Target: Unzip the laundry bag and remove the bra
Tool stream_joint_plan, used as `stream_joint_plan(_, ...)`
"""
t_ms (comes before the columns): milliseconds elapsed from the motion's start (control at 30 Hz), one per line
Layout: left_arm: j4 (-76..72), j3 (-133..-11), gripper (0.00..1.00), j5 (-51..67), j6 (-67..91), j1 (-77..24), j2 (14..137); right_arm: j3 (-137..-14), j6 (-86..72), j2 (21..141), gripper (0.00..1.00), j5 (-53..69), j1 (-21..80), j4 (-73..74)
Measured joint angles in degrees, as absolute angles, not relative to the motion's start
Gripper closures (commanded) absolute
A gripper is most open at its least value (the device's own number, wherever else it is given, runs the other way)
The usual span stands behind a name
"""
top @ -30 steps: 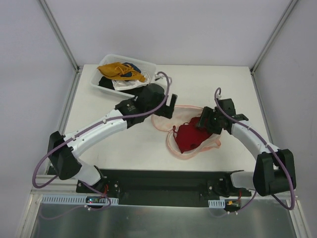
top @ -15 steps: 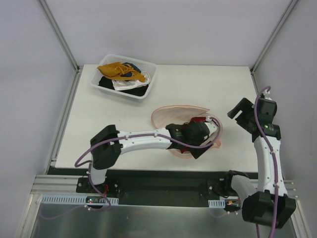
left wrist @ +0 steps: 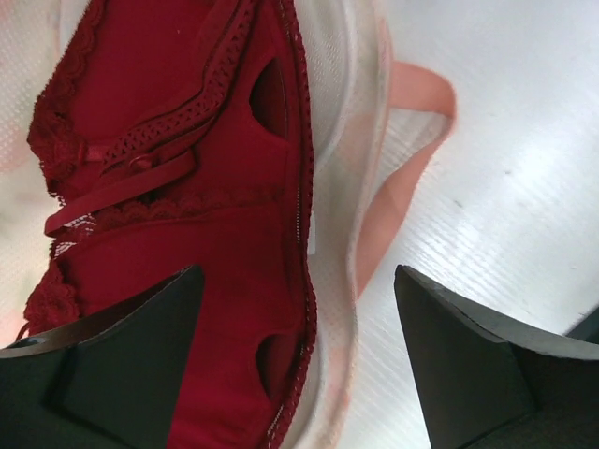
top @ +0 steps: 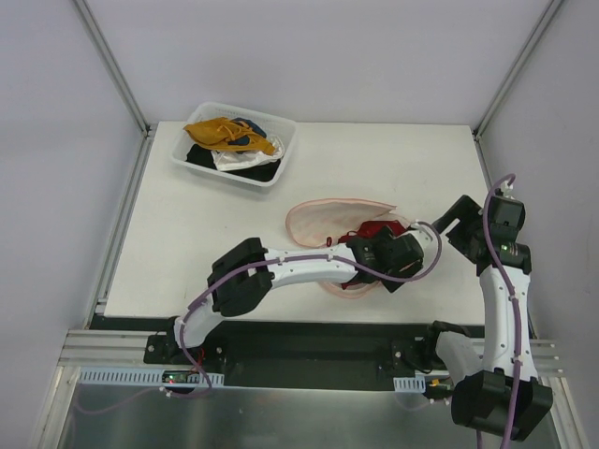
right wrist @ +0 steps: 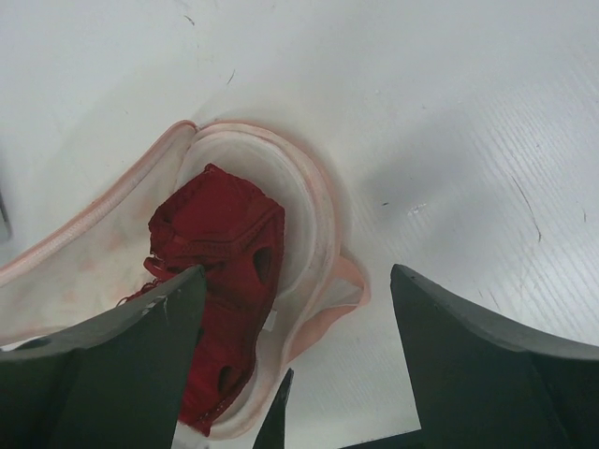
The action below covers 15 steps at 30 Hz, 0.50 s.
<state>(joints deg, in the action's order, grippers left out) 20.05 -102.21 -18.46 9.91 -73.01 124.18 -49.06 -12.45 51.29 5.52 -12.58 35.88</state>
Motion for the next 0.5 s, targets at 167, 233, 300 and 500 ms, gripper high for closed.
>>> stream_joint_plan(167, 20.4, -102.2, 0.39, -21.6, 8.9, -72.9, 127.3, -49.1, -12.8, 51.3, 0.17, 5.9, -12.6, 35.9)
stream_joint_plan(233, 20.7, -102.2, 0.54, -23.2, 8.4, -72.9, 128.1, -49.1, -12.8, 51.2, 0.17, 6.1, -12.6, 35.9)
stream_joint_plan(300, 21.0, -102.2, 0.70, -24.4, 8.1, -72.6, 128.2, -49.1, -12.8, 51.1, 0.18, 6.3, -12.6, 35.9)
stream_joint_plan(500, 20.9, -101.8, 1.00, -24.6, 7.1, -71.0, 127.2, -49.1, -12.9, 49.9, 0.19, 6.4, -12.6, 35.9)
